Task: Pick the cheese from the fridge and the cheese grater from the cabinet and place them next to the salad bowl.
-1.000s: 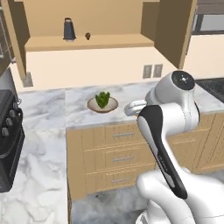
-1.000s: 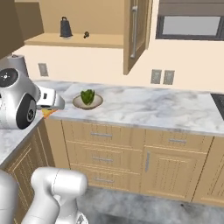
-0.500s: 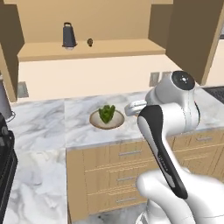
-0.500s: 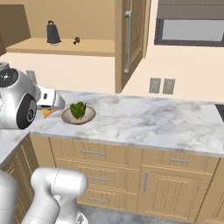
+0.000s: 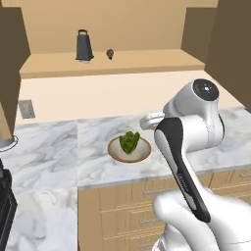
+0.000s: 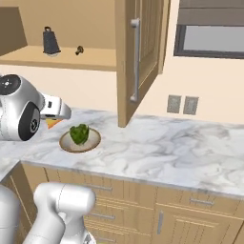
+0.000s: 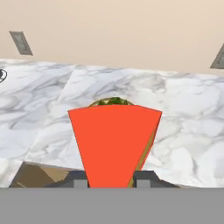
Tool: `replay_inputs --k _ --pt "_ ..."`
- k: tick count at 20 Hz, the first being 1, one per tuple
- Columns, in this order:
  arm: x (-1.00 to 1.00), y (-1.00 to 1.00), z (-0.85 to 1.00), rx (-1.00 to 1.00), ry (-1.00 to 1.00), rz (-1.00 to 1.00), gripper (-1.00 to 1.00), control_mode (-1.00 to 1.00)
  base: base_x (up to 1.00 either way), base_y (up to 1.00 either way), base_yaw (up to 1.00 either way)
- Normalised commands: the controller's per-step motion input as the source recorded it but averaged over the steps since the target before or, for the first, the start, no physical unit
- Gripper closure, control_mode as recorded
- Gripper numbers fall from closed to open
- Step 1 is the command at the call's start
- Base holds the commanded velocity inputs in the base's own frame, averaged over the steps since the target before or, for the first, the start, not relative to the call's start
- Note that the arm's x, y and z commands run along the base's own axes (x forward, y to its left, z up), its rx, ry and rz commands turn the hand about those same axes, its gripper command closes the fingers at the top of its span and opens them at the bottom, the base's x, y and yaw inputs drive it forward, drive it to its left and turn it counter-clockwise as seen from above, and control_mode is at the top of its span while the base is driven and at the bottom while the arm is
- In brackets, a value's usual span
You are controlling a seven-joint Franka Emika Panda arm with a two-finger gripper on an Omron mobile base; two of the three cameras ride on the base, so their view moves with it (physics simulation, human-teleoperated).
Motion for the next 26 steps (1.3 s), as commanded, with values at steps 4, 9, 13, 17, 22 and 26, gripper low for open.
replay_inputs --k 4,9,13,17,22,26 --pt "0.00 0.00 0.00 0.00 0.00 0.00 1.00 1.00 0.63 0.00 0.09" --pt "0.00 0.00 0.00 0.00 0.00 0.00 1.00 1.00 0.50 0.00 0.03" --pt "0.00 0.00 0.00 0.00 0.00 0.00 1.00 1.00 0.28 0.00 0.00" --pt "0.00 0.00 0.00 0.00 0.00 0.00 1.00 1.00 0.00 0.00 0.00" --pt "0.00 0.00 0.00 0.00 0.00 0.00 1.00 1.00 0.01 0.00 0.00" --pt "0.00 0.00 0.00 0.00 0.00 0.00 1.00 1.00 0.23 0.04 -0.04"
